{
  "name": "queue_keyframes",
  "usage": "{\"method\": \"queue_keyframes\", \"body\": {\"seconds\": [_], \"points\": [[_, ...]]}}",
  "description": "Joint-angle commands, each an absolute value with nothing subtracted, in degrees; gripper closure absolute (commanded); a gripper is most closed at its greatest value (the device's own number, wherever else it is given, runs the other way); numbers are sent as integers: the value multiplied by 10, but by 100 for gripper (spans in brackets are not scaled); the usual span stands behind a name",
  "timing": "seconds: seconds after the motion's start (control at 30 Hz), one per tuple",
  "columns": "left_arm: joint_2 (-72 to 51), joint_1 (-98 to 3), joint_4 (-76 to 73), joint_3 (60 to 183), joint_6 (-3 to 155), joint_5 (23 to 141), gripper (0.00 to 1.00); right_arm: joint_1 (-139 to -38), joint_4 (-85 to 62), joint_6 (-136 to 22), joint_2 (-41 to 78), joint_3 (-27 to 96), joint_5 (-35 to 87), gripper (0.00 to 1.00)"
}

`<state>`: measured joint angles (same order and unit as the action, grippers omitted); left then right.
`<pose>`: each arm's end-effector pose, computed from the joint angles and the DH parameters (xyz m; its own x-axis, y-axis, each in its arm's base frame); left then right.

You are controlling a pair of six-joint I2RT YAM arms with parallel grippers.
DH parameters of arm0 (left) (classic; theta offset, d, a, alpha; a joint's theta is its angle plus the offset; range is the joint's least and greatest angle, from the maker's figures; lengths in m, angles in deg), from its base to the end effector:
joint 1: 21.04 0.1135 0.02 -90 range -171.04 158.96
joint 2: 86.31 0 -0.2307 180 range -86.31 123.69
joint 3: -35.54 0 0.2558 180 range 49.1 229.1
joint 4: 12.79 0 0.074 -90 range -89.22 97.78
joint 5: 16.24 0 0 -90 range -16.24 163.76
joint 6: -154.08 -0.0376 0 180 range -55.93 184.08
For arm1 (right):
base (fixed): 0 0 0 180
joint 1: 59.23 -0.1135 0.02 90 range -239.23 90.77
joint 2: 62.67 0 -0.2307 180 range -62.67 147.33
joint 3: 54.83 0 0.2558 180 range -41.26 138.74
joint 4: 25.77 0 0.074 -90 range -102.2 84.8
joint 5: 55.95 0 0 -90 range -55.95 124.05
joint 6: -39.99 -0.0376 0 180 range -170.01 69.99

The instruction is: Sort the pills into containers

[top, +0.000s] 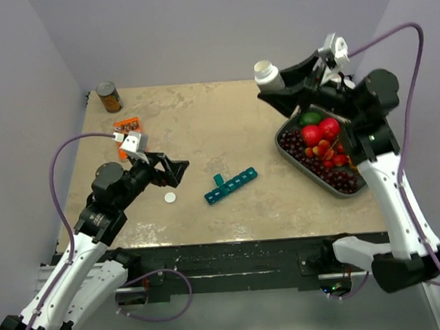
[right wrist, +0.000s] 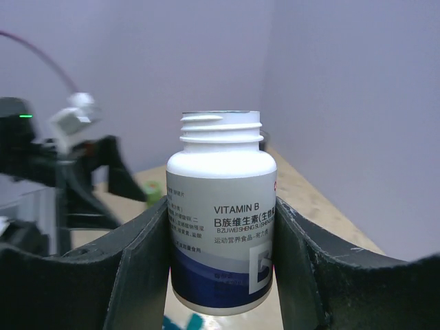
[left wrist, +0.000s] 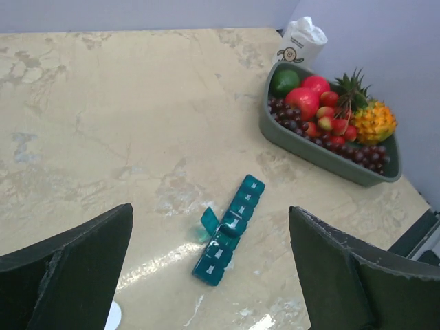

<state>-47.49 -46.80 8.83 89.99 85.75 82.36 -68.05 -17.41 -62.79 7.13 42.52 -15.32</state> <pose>0.1751 -0.0908 0.3154 -0.2955 -0.2628 -0.9185 0.4891 0.7842 -0.3817 0.2527 0.0681 0.4807 0.1380 0.1672 -0.9762 -0.8600 0.5092 -0.0344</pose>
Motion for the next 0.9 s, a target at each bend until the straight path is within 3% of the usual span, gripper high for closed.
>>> {"method": "queue_keyframes", "body": {"seconds": [0.0,0.07,0.13,0.2,0.27,0.3,0.33,0.4,0.47,0.53,0.63,0.67,0.7,0.77,0.8,0.87], "points": [[-494,-465,86,899,810,814,1,-701,-209,-639,-45,441,-121,100],[-498,-465,80,888,803,818,1,-654,-219,-645,-39,464,-6,100],[-496,-465,65,882,800,826,1,-622,-287,-694,-16,458,23,100],[-488,-465,58,876,788,833,1,-627,-343,-796,-10,423,-61,100],[-482,-465,64,878,777,836,1,-707,-381,-833,-38,364,-123,100],[-482,-465,73,878,766,837,1,-795,-297,-720,-94,328,-113,100],[-483,-465,75,877,759,841,1,-814,-277,-679,-115,310,-102,100],[-485,-465,75,868,740,850,1,-795,-245,-618,-134,295,0,100],[-485,-465,71,858,732,868,1,-752,-249,-597,-124,289,18,100],[-476,-465,70,857,721,884,1,-709,-325,-629,-118,237,-76,100],[-469,-465,85,859,701,879,1,-748,-366,-604,-113,140,-232,100],[-470,-465,88,853,697,874,1,-761,-325,-542,-115,126,-257,100],[-471,-465,89,849,690,869,1,-782,-177,-376,-113,118,-262,100],[-477,-465,83,830,692,845,1,-794,23,-233,-84,118,-275,100],[-477,-465,80,825,700,833,1,-799,69,-101,-73,127,-265,100],[-472,-465,83,827,706,803,1,-804,175,-8,-41,132,-225,100]]}}
